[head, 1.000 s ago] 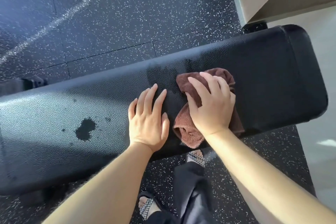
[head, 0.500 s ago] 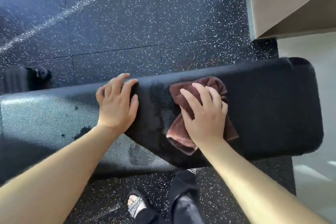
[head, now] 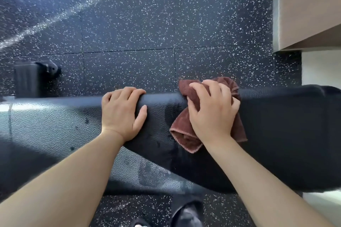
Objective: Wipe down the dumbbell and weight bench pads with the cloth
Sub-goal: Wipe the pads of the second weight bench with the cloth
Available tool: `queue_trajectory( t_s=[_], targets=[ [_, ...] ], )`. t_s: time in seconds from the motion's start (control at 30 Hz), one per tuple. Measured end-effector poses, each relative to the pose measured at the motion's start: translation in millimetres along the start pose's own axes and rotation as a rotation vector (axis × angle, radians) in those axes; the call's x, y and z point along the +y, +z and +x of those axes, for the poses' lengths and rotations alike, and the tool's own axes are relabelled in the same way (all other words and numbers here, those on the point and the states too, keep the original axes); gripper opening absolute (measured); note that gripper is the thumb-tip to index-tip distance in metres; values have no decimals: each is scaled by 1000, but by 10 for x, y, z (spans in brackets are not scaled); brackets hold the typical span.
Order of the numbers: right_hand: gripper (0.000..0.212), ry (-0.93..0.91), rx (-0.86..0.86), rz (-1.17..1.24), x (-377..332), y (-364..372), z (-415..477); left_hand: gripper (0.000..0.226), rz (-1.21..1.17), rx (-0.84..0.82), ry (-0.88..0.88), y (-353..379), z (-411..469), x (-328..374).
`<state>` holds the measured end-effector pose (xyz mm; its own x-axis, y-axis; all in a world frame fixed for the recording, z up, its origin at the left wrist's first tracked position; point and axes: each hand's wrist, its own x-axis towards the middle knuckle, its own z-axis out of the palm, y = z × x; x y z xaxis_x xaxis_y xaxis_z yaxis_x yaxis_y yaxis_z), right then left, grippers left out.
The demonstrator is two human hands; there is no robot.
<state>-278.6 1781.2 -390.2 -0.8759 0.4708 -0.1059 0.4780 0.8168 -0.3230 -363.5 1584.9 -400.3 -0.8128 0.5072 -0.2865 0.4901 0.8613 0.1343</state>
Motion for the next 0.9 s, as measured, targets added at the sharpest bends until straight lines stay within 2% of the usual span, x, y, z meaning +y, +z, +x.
queue_trajectory(
  t_s=[0.13,0.23,0.37,0.47,0.7,0.77,0.9],
  targets=[
    [38,-121,12,-29,28,11,-258,47,1,0,-2,-7,6,-6],
    [34,-71,-3,-20,-78,42,-133,46,-2,8,-2,11,6,-21],
    [27,14,-120,-3,-329,82,195,47,-10,-2,-3,2,13,-15],
    [25,8,-160,-25,-383,112,286,46,-4,-10,-1,5,10,-22],
    [33,-218,-2,-2,49,30,-71,44,-16,27,21,39,0,-50],
    [32,-187,35,5,102,34,-93,45,-29,33,30,45,-5,-53],
    [27,48,57,8,-216,93,42,44,-37,52,27,55,-6,-59]
  ],
)
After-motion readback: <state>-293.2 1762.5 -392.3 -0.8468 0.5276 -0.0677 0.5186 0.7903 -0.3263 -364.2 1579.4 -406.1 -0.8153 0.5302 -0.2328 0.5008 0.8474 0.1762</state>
